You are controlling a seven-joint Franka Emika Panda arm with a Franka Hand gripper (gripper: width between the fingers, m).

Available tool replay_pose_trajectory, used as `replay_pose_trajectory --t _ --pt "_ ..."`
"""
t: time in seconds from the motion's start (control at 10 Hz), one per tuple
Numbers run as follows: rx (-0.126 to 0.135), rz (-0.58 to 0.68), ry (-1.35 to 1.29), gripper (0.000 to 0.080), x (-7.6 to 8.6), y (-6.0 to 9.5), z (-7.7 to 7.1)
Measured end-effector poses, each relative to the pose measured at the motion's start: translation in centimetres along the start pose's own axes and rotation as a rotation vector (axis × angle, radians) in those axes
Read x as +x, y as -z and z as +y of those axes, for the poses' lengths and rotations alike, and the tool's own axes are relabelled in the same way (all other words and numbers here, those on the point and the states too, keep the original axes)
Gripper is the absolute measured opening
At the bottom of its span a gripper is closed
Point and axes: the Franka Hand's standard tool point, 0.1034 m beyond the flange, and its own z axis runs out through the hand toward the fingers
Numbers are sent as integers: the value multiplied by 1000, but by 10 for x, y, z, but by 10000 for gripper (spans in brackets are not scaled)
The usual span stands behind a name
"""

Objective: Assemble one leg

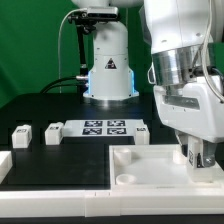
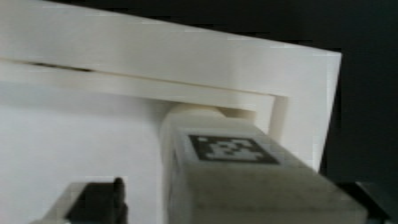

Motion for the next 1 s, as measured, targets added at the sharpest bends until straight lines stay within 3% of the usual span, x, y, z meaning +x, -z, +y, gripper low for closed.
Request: replay_pose_trajectory --t 0.1,0.2,0.4,0.6,1.0 --pt "-1 0 107 615 0 0 0" --pt "-1 2 204 639 -2 0 -1" --pt "-11 20 525 648 -8 1 -4" --pt "-38 27 824 649 -12 4 -11" --pt "-49 46 1298 649 0 5 -12"
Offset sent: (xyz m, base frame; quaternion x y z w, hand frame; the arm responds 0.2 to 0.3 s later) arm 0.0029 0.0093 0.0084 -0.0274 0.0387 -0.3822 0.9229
